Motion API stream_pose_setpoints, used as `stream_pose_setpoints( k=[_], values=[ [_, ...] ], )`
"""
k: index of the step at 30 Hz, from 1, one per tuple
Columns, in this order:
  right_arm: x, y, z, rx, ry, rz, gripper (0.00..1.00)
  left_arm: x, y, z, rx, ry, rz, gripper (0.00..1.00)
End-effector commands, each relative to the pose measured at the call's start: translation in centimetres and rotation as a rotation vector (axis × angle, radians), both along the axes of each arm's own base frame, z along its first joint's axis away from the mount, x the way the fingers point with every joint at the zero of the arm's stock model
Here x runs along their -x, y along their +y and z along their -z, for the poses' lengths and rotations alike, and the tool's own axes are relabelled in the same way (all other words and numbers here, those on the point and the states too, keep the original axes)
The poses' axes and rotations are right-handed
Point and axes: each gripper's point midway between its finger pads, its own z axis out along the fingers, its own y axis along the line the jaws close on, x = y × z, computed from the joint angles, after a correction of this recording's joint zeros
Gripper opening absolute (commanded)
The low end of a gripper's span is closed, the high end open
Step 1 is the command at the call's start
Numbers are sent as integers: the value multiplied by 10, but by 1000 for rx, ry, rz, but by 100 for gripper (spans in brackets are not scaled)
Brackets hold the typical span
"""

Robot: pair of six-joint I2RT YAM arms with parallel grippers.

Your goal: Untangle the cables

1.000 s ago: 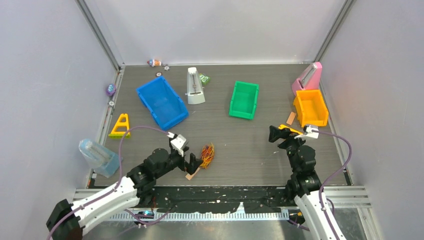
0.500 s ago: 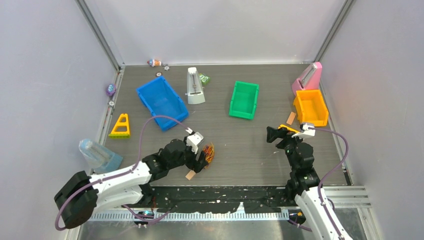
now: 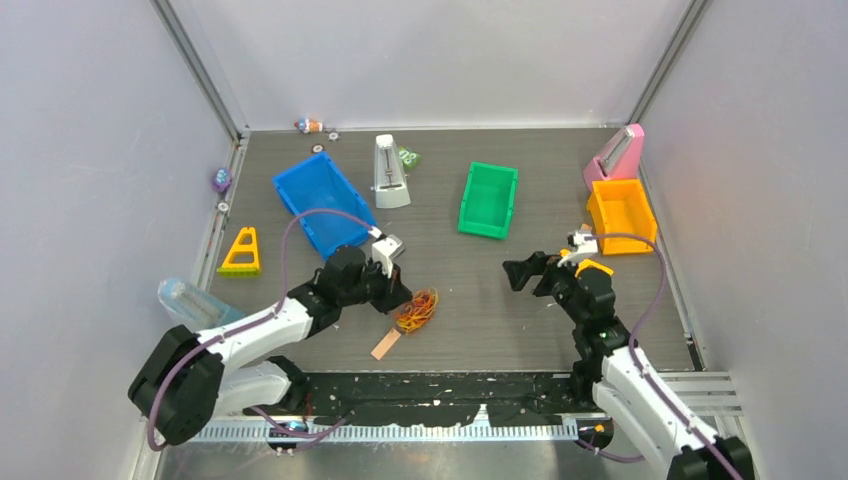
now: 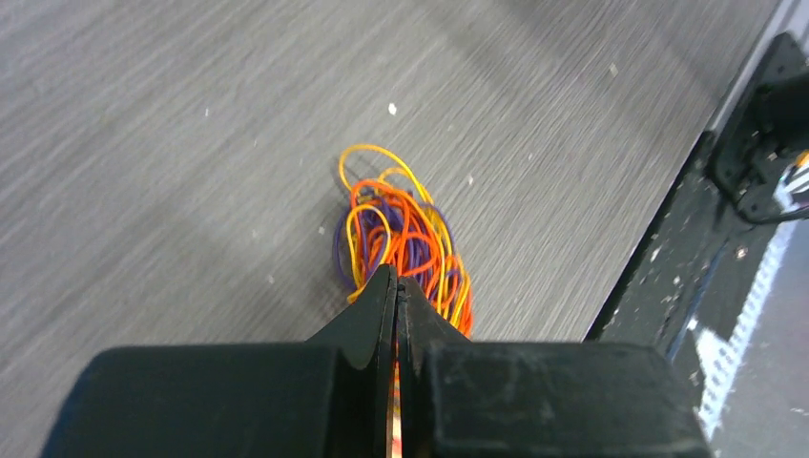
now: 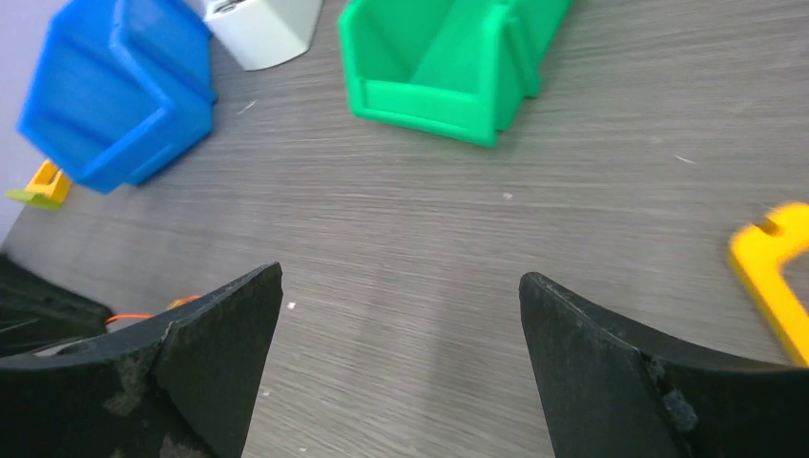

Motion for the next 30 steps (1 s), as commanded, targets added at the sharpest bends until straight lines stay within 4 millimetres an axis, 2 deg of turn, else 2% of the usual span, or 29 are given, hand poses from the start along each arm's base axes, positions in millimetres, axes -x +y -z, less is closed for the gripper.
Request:
stream_pose_setpoints(
  k=[1, 2, 3, 4, 5, 6, 7, 8, 9, 10, 11, 13, 14, 16, 19, 22, 23, 26, 27, 29, 30],
  values=[
    [-20, 37, -72, -19, -126, -126, 100, -23, -30, -48, 151, -33, 64, 0],
    [-26, 42, -90, -23, -147, -140, 100, -28, -33, -51, 161, -20, 65, 0],
    [-31, 50, -87, -13, -120, -161, 100, -30, -35, -51, 166, 11, 68, 0],
    [-36, 56, -102, -21, -139, -175, 100, -30, -36, -51, 169, 42, 81, 0],
    [-41, 62, -95, -15, -107, -191, 100, -26, -36, -46, 165, 71, 98, 0],
    [-45, 68, -103, -21, -122, -203, 100, -23, -35, -39, 152, 92, 105, 0],
    [-49, 73, -94, -17, -97, -211, 100, -20, -33, -31, 144, 104, 102, 0],
    [-49, 80, -96, -25, -121, -228, 100, -18, -31, -25, 141, 105, 96, 4],
    [-53, 84, -86, -16, -106, -226, 100, -16, -28, -19, 136, 104, 93, 21],
    [-53, 92, -91, -25, -158, -241, 100, -14, -26, -15, 126, 104, 91, 42],
    [-56, 94, -77, -9, -134, -232, 100, -11, -23, -11, 111, 109, 92, 60],
    [-56, 106, -65, 5, -139, -259, 100, -7, -16, -3, 80, 107, 77, 84],
    [-54, 111, -54, 27, -122, -273, 100, -4, -13, 1, 66, 101, 76, 88],
    [-52, 114, -43, 39, -108, -279, 100, -3, -12, 2, 49, 75, 71, 91],
    [-48, 113, -40, 26, -124, -280, 100, -4, -16, 9, 3, 97, 85, 87],
    [-48, 111, -40, 33, -134, -269, 98, -4, -20, 27, -67, 166, 100, 73],
    [-48, 110, -40, 34, -135, -268, 98, -3, -21, 31, -80, 182, 104, 65],
    [-48, 112, -40, 36, -135, -279, 98, -5, -24, 36, -100, 217, 109, 28],
    [-48, 113, -41, 39, -138, -282, 98, -6, -25, 37, -104, 222, 109, 19],
    [-47, 112, -42, 47, -142, -283, 98, -10, -29, 35, -100, 228, 106, 4],
    [-48, 111, -42, 52, -145, -277, 98, -13, -32, 33, -95, 236, 99, 0]
  ],
)
